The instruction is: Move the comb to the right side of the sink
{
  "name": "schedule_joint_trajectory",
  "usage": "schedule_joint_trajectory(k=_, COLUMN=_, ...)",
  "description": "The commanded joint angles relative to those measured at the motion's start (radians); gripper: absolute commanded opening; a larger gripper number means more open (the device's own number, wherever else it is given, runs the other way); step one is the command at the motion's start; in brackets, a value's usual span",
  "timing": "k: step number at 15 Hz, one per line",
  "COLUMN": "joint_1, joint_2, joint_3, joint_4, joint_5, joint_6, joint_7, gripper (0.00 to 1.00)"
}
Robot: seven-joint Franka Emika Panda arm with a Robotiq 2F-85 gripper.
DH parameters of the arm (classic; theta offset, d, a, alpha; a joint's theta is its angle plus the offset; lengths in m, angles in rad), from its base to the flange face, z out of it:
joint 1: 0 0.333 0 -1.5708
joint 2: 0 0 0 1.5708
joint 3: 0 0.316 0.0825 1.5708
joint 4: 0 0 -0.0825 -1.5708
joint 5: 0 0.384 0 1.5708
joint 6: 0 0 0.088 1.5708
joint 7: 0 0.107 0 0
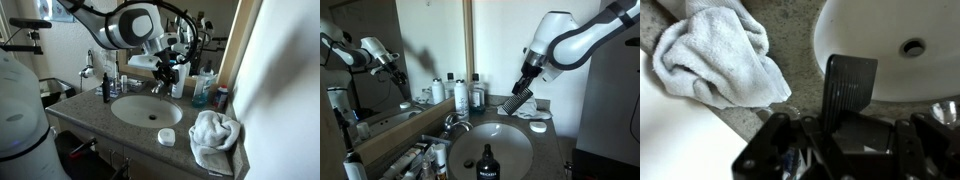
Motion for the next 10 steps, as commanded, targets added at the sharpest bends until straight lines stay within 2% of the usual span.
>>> schedule_joint_trajectory(k=1, joint_1=-0.139, joint_2=0.109, joint_3=0.098, joint_4=0.072, joint_5=-0.115, joint_6=0.076, joint_7=0.170, gripper=0.00)
schedule_joint_trajectory(k=4, joint_1=-0.233, joint_2=0.173, joint_3=0.157, joint_4=0.141, joint_5=-0.225, joint_6=0.076, joint_7=0.304, gripper=0.00)
schedule_joint_trajectory(k=7, joint_1=-0.279, joint_2=0.234, joint_3=0.178, joint_4=0.229, joint_5=-0.349, joint_6=0.053, joint_7=0.422, gripper=0.00)
schedule_joint_trajectory(k=9, joint_1=-0.257, joint_2=0.260, joint_3=0.155, joint_4=0.272, joint_5=-0.395, joint_6=0.039, joint_7=0.465, gripper=0.00)
schedule_joint_trajectory(k=10, joint_1=-0.214, joint_2=0.223, joint_3=0.110, joint_4=0.218, joint_5=-0.371, joint_6=0.051, joint_7=0.425, gripper=0.00)
